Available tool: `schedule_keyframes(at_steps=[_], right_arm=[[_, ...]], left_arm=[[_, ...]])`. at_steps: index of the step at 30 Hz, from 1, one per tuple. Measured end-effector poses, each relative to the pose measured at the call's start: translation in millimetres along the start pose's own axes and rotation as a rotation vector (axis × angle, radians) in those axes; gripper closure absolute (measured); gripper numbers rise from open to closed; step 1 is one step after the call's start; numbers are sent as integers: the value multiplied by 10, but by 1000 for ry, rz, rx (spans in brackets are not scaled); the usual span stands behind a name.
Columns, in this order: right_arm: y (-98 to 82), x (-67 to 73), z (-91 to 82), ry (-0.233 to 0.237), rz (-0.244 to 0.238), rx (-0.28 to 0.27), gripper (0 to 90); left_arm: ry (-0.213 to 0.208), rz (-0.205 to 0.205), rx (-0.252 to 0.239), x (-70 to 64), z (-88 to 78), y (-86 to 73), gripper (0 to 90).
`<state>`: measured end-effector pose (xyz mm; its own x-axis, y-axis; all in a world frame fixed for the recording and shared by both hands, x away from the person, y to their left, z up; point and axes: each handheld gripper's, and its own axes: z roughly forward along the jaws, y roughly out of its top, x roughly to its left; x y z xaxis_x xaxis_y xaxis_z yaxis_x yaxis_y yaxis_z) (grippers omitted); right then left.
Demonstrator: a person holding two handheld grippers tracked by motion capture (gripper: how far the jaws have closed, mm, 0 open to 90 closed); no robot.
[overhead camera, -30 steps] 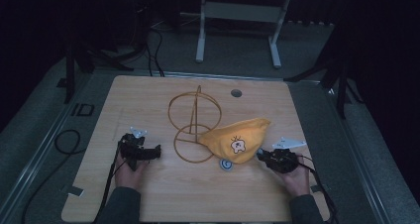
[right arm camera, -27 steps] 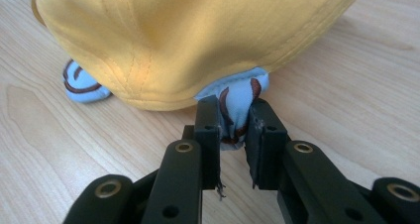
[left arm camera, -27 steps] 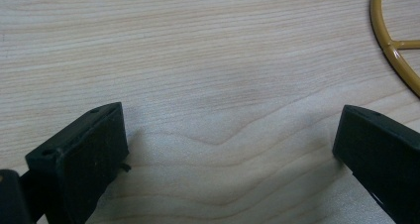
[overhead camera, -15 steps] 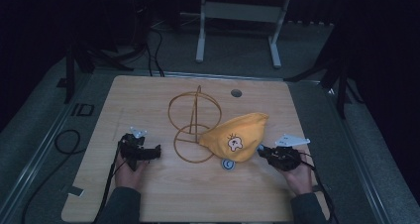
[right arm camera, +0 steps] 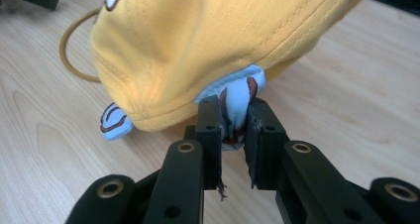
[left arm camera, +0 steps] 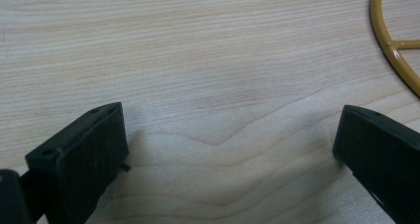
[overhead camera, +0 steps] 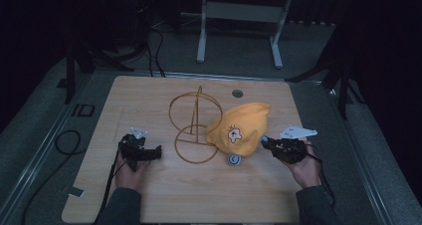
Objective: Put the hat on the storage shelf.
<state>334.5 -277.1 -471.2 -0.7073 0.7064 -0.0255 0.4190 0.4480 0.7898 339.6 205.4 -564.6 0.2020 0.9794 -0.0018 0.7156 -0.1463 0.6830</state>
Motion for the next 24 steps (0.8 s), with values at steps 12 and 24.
schedule_keyframes(at_steps=[12, 24], right_arm=[[326, -23, -144, 5, -61, -27, 785], [535, 15, -331, 13, -91, -91, 787]], left_arm=[[0, 0, 1, 0, -1, 0, 4], [0, 0, 1, 0, -1, 0, 4]])
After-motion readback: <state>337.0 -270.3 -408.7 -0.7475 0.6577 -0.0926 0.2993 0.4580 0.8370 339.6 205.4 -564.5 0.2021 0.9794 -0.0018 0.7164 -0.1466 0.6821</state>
